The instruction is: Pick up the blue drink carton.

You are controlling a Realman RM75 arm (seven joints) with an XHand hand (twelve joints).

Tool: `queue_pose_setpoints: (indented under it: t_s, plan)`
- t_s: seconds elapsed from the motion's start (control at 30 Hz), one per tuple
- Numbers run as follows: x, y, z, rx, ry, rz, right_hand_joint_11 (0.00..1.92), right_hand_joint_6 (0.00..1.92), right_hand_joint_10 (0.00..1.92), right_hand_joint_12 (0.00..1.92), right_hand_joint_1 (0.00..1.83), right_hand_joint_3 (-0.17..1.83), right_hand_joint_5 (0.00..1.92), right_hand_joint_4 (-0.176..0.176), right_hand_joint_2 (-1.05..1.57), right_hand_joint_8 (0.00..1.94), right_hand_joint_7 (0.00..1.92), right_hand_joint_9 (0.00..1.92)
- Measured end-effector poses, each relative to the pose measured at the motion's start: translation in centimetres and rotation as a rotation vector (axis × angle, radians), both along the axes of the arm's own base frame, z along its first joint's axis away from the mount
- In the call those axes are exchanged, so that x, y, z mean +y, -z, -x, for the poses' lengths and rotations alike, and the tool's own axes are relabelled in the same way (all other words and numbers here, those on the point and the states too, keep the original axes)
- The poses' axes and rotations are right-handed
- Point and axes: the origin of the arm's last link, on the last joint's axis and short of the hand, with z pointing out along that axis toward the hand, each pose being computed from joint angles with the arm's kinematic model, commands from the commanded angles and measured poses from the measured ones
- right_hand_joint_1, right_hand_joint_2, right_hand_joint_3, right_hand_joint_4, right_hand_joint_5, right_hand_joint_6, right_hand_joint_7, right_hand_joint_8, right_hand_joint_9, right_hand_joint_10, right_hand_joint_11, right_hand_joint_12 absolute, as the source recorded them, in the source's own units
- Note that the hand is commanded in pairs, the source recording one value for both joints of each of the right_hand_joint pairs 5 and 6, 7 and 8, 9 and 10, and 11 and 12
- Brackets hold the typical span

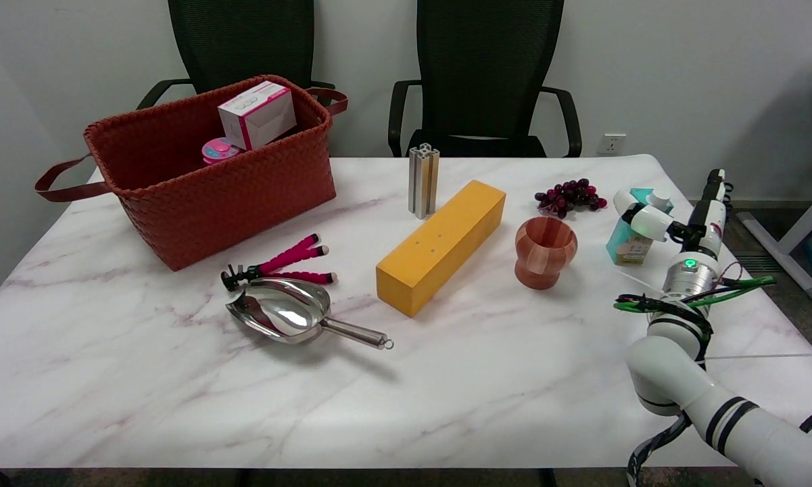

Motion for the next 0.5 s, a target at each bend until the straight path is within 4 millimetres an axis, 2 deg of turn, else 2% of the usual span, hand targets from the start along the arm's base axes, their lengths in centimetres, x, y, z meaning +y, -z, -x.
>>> queue_pose_setpoints:
  t_s: [0.5]
  plan:
    - [-0.8,0.4,1.3,-0.076,0.035,-0.056,0.0,0.0,0.0,0.0,1.18,0.7,0.0,0.0,0.35,0.0,0.0,0.0]
